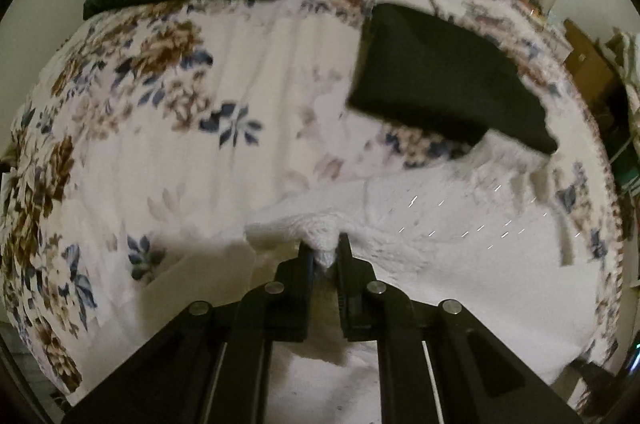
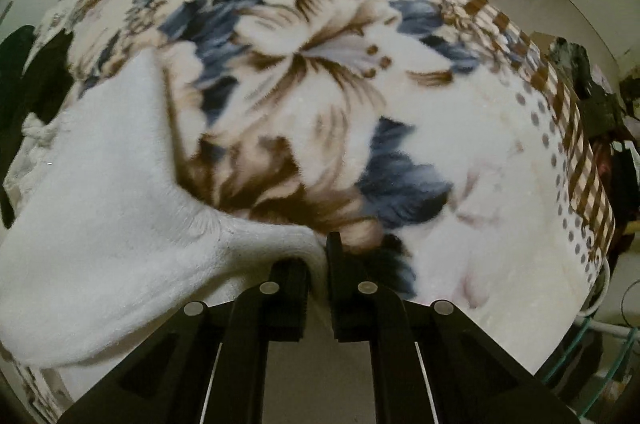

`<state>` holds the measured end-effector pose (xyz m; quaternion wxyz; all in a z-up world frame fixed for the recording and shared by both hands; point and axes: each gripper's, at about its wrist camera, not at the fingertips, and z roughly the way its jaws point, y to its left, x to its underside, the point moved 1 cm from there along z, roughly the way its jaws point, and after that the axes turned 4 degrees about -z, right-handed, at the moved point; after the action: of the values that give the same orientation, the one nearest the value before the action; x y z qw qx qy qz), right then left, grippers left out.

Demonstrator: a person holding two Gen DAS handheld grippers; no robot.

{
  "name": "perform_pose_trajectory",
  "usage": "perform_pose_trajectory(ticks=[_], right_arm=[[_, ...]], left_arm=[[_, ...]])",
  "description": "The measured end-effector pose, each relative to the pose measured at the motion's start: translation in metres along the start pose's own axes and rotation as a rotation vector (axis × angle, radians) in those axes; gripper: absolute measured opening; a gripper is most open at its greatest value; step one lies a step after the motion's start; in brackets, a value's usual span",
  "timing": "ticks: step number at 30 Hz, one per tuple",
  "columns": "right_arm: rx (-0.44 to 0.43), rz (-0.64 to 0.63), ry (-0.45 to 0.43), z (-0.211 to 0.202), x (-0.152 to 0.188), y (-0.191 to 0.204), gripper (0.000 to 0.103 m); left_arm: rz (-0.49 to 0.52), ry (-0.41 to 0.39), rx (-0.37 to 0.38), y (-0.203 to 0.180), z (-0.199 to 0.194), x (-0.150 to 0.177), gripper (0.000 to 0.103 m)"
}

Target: Fold small clothes

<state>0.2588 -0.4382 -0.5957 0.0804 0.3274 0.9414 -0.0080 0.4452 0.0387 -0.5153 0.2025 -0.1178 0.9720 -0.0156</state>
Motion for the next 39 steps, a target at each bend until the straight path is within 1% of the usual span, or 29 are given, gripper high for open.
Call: perform_pose_trajectory(ticks=[1, 2, 4, 6, 8, 9, 10, 12, 13, 14, 15, 16, 17, 18, 19, 20, 22, 25, 27, 28, 29, 30, 32, 33, 35, 36, 37, 38, 39], right_arm=[[-0.004, -0.045, 0.005, 0.002, -0.007, 0.007, 0.011], [0.014, -0.120, 0.001, 0.003, -0.010, 0.021, 0.017], [0.032, -0.251, -0.025, -0.001, -0.008, 0.036, 0.023], [0.074, -0.361, -0.042, 0.000, -0.007, 0.048, 0.034], [0.099, -0.428, -0.056, 0.003, -0.010, 0.052, 0.034], [0.111, -0.408, -0.068, 0.004, -0.015, 0.048, 0.034], [0.103, -0.334, -0.058, 0.007, -0.024, 0.035, 0.034], [0.066, -0.236, -0.007, 0.013, -0.032, 0.014, 0.034], [0.054, -0.219, 0.013, 0.014, -0.036, 0.011, 0.035], [0.061, -0.230, 0.021, 0.013, -0.038, 0.012, 0.037], [0.068, -0.245, 0.031, 0.012, -0.040, 0.014, 0.045], [0.078, -0.255, 0.040, 0.010, -0.039, 0.016, 0.048], [0.084, -0.261, 0.050, 0.006, -0.039, 0.017, 0.054], [0.078, -0.264, 0.059, 0.003, -0.036, 0.024, 0.064], [0.069, -0.264, 0.066, 0.000, -0.029, 0.032, 0.068], [0.053, -0.263, 0.071, -0.006, -0.026, 0.034, 0.077], [0.039, -0.266, 0.079, -0.020, -0.017, 0.040, 0.085], [-0.007, -0.271, 0.089, -0.040, -0.007, 0.057, 0.087], [-0.040, -0.297, 0.100, -0.052, 0.010, 0.075, 0.087], [-0.060, -0.322, 0.110, -0.056, 0.015, 0.088, 0.087], [-0.072, -0.338, 0.116, -0.061, 0.028, 0.106, 0.087], [-0.089, -0.358, 0.124, -0.067, 0.039, 0.124, 0.087], [-0.115, -0.414, 0.146, -0.070, 0.056, 0.156, 0.087], [-0.120, -0.447, 0.155, -0.069, 0.062, 0.171, 0.087], [-0.132, -0.495, 0.175, -0.068, 0.073, 0.197, 0.087], [-0.139, -0.511, 0.185, -0.066, 0.078, 0.207, 0.087], [-0.146, -0.527, 0.196, -0.066, 0.085, 0.219, 0.087], [-0.152, -0.540, 0.206, -0.065, 0.090, 0.230, 0.087], [-0.156, -0.553, 0.214, -0.063, 0.093, 0.238, 0.087]], left_arm=[[-0.003, 0.016, -0.009, 0.002, 0.010, 0.004, 0.008], [-0.003, 0.030, -0.009, 0.002, 0.015, 0.008, 0.008], [-0.002, 0.041, -0.018, 0.002, 0.022, 0.015, 0.008], [-0.002, 0.048, -0.020, 0.003, 0.026, 0.019, 0.008], [-0.012, 0.048, -0.022, 0.005, 0.029, 0.021, 0.008], [-0.017, 0.051, -0.023, 0.007, 0.031, 0.021, 0.008], [-0.019, 0.054, -0.021, 0.008, 0.033, 0.022, 0.010], [-0.022, 0.071, -0.012, 0.009, 0.039, 0.023, 0.013], [-0.022, 0.081, -0.016, 0.009, 0.042, 0.024, 0.017], [-0.026, 0.092, -0.027, 0.010, 0.046, 0.024, 0.020], [-0.037, 0.093, -0.036, 0.011, 0.046, 0.024, 0.028], [-0.056, 0.093, -0.034, 0.015, 0.045, 0.023, 0.036], [-0.077, 0.087, -0.028, 0.020, 0.043, 0.023, 0.040], [-0.098, 0.077, -0.026, 0.025, 0.039, 0.022, 0.055], [-0.127, 0.072, -0.027, 0.034, 0.034, 0.021, 0.074], [-0.152, 0.067, -0.013, 0.040, 0.029, 0.022, 0.077], [-0.233, 0.054, 0.006, 0.066, 0.013, 0.026, 0.077], [-0.319, 0.055, 0.004, 0.104, -0.012, 0.041, 0.077], [-0.385, 0.057, -0.020, 0.143, -0.035, 0.065, 0.077], [-0.407, 0.058, -0.031, 0.156, -0.041, 0.075, 0.077], [-0.451, 0.072, -0.061, 0.181, -0.052, 0.094, 0.077], [-0.476, 0.081, -0.078, 0.194, -0.057, 0.104, 0.077], [-0.571, 0.104, -0.135, 0.239, -0.072, 0.143, 0.077], [-0.601, 0.111, -0.156, 0.252, -0.075, 0.155, 0.077], [-0.699, 0.151, -0.204, 0.290, -0.077, 0.194, 0.077], [-0.766, 0.169, -0.209, 0.308, -0.076, 0.215, 0.076], [-0.807, 0.173, -0.205, 0.316, -0.075, 0.228, 0.076], [-0.897, 0.195, -0.194, 0.334, -0.071, 0.251, 0.076], [-0.947, 0.203, -0.175, 0.343, -0.068, 0.263, 0.076]])
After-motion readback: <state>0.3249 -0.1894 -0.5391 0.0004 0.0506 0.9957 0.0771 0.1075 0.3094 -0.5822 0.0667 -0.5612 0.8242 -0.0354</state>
